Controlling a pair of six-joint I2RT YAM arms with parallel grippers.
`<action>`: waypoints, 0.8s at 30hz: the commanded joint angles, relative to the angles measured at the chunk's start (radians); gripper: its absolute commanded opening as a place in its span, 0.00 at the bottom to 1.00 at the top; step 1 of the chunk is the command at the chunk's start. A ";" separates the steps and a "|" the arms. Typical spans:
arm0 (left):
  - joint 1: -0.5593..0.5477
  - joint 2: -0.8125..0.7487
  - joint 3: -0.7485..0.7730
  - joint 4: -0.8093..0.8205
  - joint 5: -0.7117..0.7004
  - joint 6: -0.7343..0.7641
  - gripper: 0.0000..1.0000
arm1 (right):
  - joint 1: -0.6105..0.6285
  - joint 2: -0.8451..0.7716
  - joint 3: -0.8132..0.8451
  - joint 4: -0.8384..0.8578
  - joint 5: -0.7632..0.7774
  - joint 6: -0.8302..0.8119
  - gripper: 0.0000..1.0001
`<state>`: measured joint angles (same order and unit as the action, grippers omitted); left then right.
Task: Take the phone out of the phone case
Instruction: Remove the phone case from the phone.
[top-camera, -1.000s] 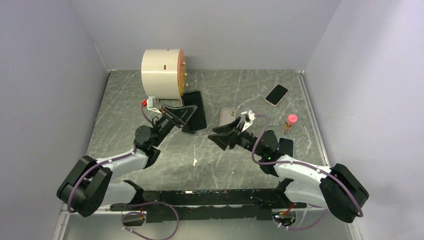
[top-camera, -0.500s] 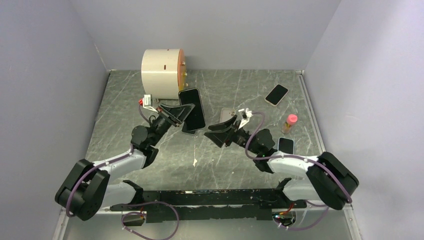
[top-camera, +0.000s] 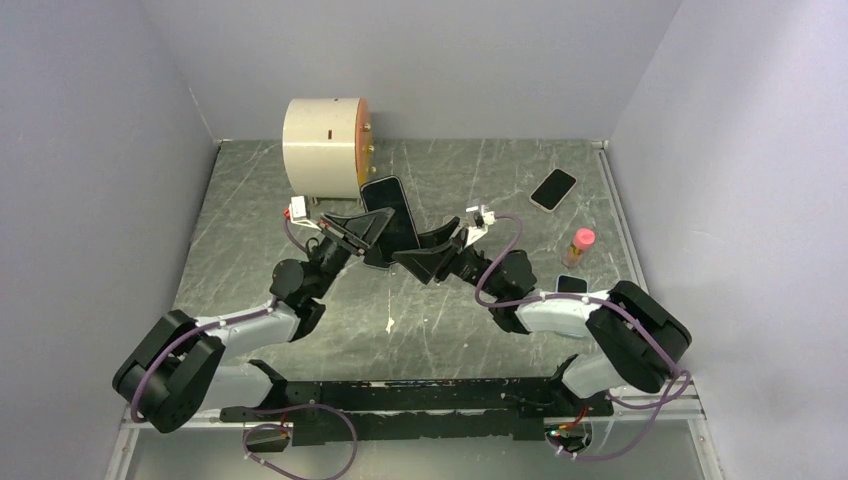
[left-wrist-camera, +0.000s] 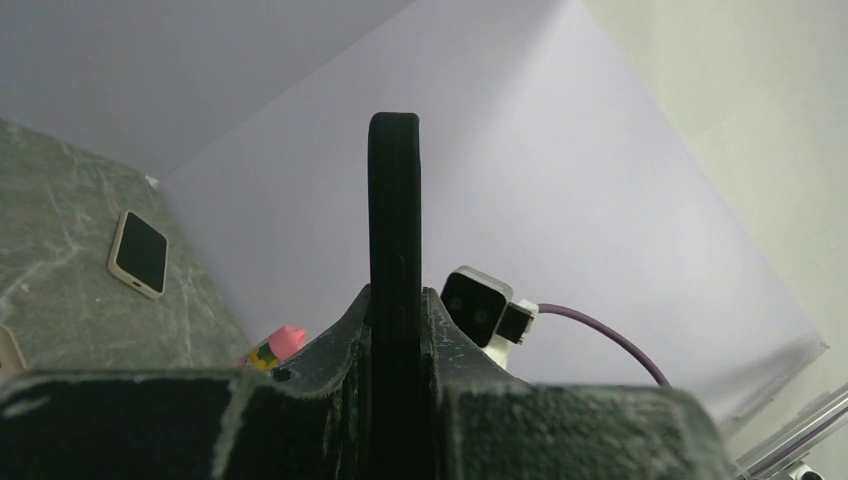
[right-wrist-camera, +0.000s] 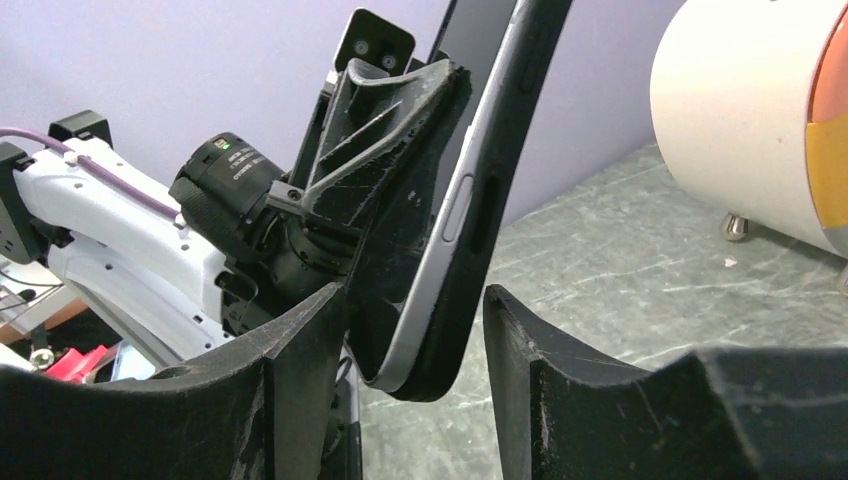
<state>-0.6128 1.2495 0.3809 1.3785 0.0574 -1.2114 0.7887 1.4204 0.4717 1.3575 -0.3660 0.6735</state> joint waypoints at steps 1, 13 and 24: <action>-0.020 -0.035 0.025 0.090 -0.043 0.022 0.03 | 0.007 0.030 0.043 0.121 -0.001 0.029 0.55; -0.024 -0.021 -0.009 0.130 -0.005 0.042 0.03 | -0.018 -0.011 0.030 0.158 -0.064 0.068 0.42; 0.005 -0.276 0.009 -0.319 0.108 0.248 0.18 | -0.068 -0.028 0.023 0.184 -0.192 0.138 0.26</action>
<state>-0.6373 1.0748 0.3634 1.2243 0.1127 -1.0767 0.7559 1.4452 0.4820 1.4406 -0.5270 0.8143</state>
